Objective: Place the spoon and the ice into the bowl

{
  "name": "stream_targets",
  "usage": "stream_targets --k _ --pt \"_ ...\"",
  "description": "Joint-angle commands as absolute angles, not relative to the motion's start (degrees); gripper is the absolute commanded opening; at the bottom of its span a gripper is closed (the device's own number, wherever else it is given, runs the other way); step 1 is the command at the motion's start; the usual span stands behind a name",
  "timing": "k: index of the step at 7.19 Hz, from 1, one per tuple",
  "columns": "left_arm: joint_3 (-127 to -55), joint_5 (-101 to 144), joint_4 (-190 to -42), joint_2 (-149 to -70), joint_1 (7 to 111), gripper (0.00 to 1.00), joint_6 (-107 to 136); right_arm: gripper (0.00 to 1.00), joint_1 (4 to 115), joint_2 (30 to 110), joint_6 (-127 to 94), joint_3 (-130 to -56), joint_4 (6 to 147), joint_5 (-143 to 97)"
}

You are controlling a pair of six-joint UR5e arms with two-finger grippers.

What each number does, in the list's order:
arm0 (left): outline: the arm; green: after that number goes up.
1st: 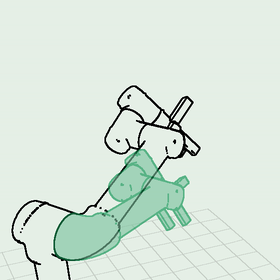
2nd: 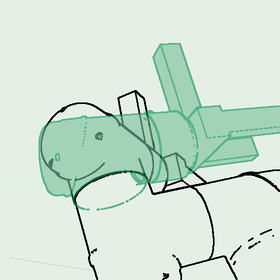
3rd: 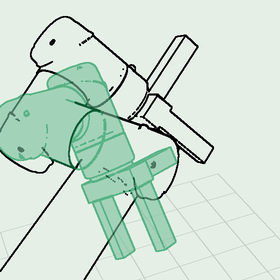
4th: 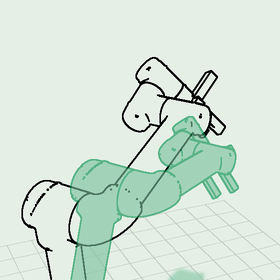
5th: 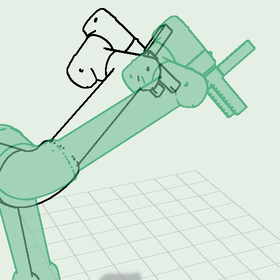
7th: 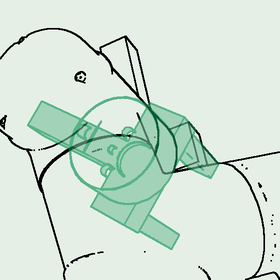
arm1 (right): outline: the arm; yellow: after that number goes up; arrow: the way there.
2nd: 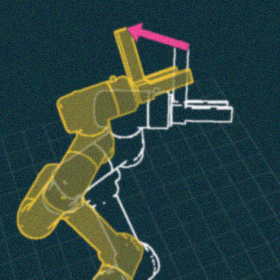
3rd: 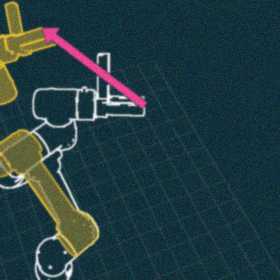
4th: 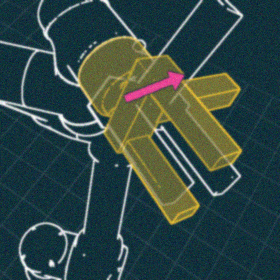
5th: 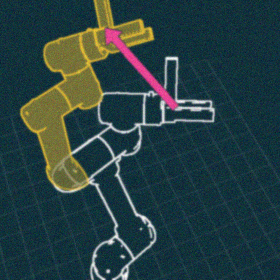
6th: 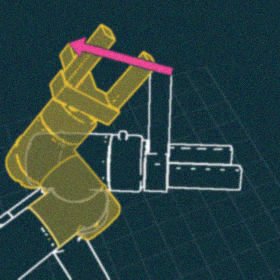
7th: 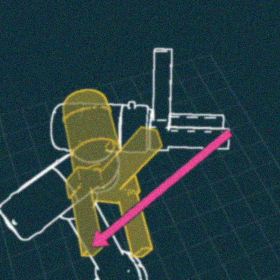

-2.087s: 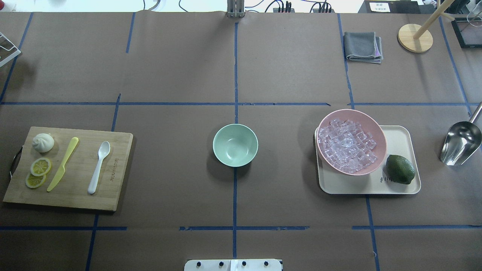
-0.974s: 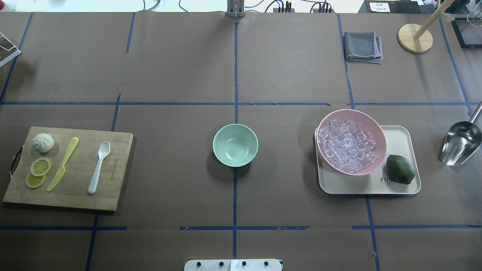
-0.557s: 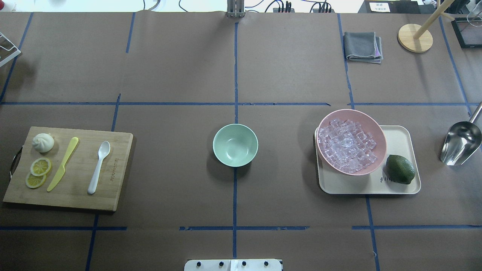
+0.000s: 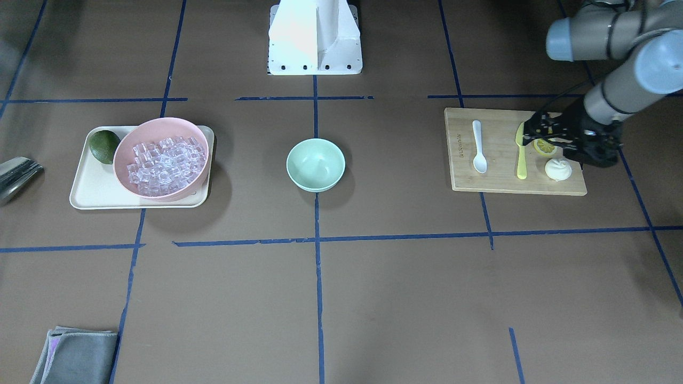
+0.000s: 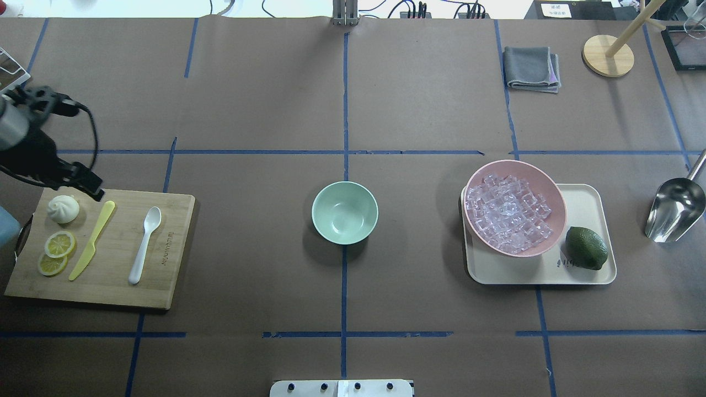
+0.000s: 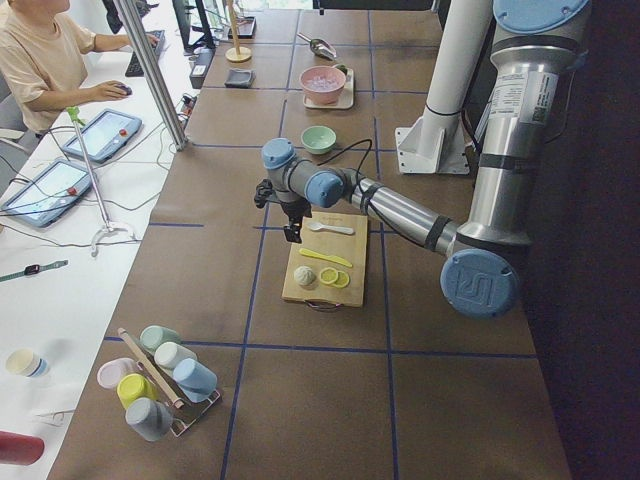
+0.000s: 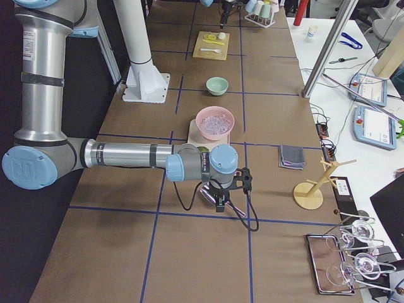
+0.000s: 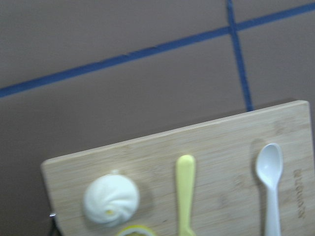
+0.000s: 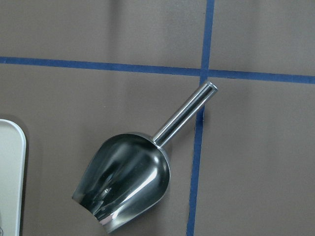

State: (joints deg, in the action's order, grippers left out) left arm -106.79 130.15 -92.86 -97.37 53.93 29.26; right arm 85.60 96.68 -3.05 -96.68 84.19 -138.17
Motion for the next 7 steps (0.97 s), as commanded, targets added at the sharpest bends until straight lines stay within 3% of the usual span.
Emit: stream_targets --k 1,3,5,6,7 --pt "-107.05 122.29 -99.47 -97.74 45.13 1.00 42.22 1.00 85.43 96.68 -3.08 -96.68 84.20 -138.16" --pt "-107.05 117.98 -100.37 -97.12 40.11 0.99 43.41 1.00 85.17 96.59 -3.16 -96.68 84.20 -138.25" --pt "-105.83 116.81 -101.59 -96.42 37.72 0.91 45.08 1.00 85.08 96.59 -3.16 -96.68 84.20 -138.60" --pt "-105.91 116.81 -102.56 -96.33 37.71 0.86 45.26 1.00 85.08 96.50 -3.16 -96.68 84.20 -138.60" --pt "-106.00 116.81 -102.74 -96.15 37.62 0.69 45.35 1.00 85.08 96.50 -3.16 -96.77 84.11 -138.69"
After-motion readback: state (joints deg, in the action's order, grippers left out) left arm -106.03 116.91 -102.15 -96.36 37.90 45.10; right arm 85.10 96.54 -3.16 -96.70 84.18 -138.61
